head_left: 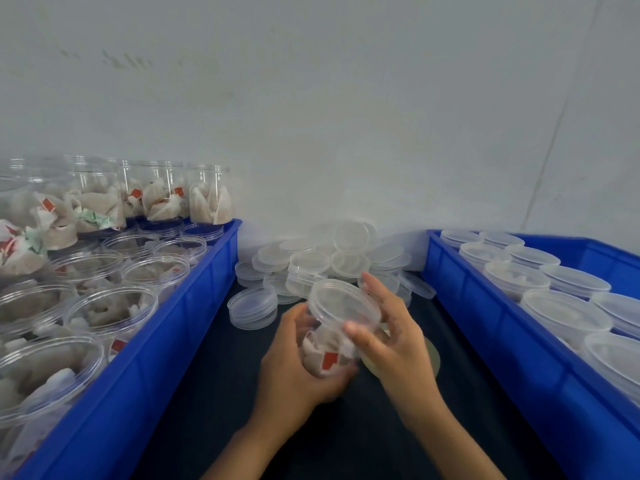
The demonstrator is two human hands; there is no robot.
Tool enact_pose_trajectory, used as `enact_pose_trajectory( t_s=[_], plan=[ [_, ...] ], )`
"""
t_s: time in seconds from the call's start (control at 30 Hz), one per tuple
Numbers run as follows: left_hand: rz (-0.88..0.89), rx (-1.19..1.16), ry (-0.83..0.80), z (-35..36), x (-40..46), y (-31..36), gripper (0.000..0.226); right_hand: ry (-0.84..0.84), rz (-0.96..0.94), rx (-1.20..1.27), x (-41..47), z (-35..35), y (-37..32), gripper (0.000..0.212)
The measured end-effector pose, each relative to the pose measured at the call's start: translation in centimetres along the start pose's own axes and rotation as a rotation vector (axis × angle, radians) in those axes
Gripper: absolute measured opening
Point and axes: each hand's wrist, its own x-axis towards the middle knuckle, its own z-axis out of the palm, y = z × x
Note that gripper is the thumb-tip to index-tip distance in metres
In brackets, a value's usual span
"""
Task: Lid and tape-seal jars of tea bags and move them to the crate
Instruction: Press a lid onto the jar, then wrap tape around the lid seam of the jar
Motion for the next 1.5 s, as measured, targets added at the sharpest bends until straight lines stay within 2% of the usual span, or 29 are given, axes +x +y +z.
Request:
enact_pose_trajectory(
  t_s=[0.07, 0.17, 0.3, 0.37, 0.47, 0.63, 0.77, 0.93, 1.07, 1.23, 1.3, 1.4, 1.5],
  plan=[
    [-0.062, -0.073, 0.065, -0.4, 0.1, 0.0, 0.079, 0.044, 0.040, -0.081, 0.4, -1.0, 0.5, 0.055],
    [-0.129, -0.209, 0.101, -0.8, 0.4, -0.3, 0.075, 0.106, 0.124, -0.488, 1.2, -3.3, 2.0, 0.049],
    [-0.187, -0.265, 0.102, -0.8, 0.6, -1.1, 0.075, -0.195, 0.299, -0.832, 1.4, -5.6, 4.0, 0.054],
    [-0.198, -0.264, 0.096, -0.7, 0.6, -1.4, 0.076, -0.318, 0.351, -0.865, 1.2, -5.8, 4.5, 0.063],
    [-0.187, -0.252, 0.096, -0.6, 0.6, -1.7, 0.074, -0.358, 0.411, -0.863, 1.2, -5.9, 4.9, 0.073],
    [-0.175, -0.187, 0.105, -0.5, 0.6, -2.2, 0.078, -0.372, 0.373, -0.914, 1.3, -6.0, 4.7, 0.033],
    [-0.182, -0.170, 0.126, -0.7, 0.9, -2.4, 0.082, -0.428, 0.390, -0.863, 1.5, -7.1, 4.2, 0.025],
    [-0.175, -0.193, 0.095, -0.7, 0.8, -2.1, 0.087, -0.353, 0.376, -0.956, 1.2, -6.8, 4.2, 0.015],
    [-0.183, -0.278, 0.119, -0.8, 0.9, -1.4, 0.104, -0.162, 0.351, -0.719, 1.3, -6.8, 3.8, 0.013],
    [-0.097, -0.173, 0.165, -0.7, 0.4, -0.7, 0.099, -0.011, 0.290, -0.326, 1.6, -6.2, 2.4, 0.015],
    [0.060, 0.025, 0.272, -0.8, 0.3, 0.1, 0.093, 0.051, 0.309, -0.165, 1.8, -6.2, 1.8, 0.015],
    [0.389, 0.399, 0.400, -0.6, 0.3, 1.4, 0.066, 0.011, 0.361, 0.164, 1.7, -6.2, 0.7, 0.041],
    [0.590, 0.619, 0.386, 0.0, -0.2, 2.6, 0.043, -0.093, 0.352, 0.334, 1.5, -5.9, 0.3, 0.063]
  ],
)
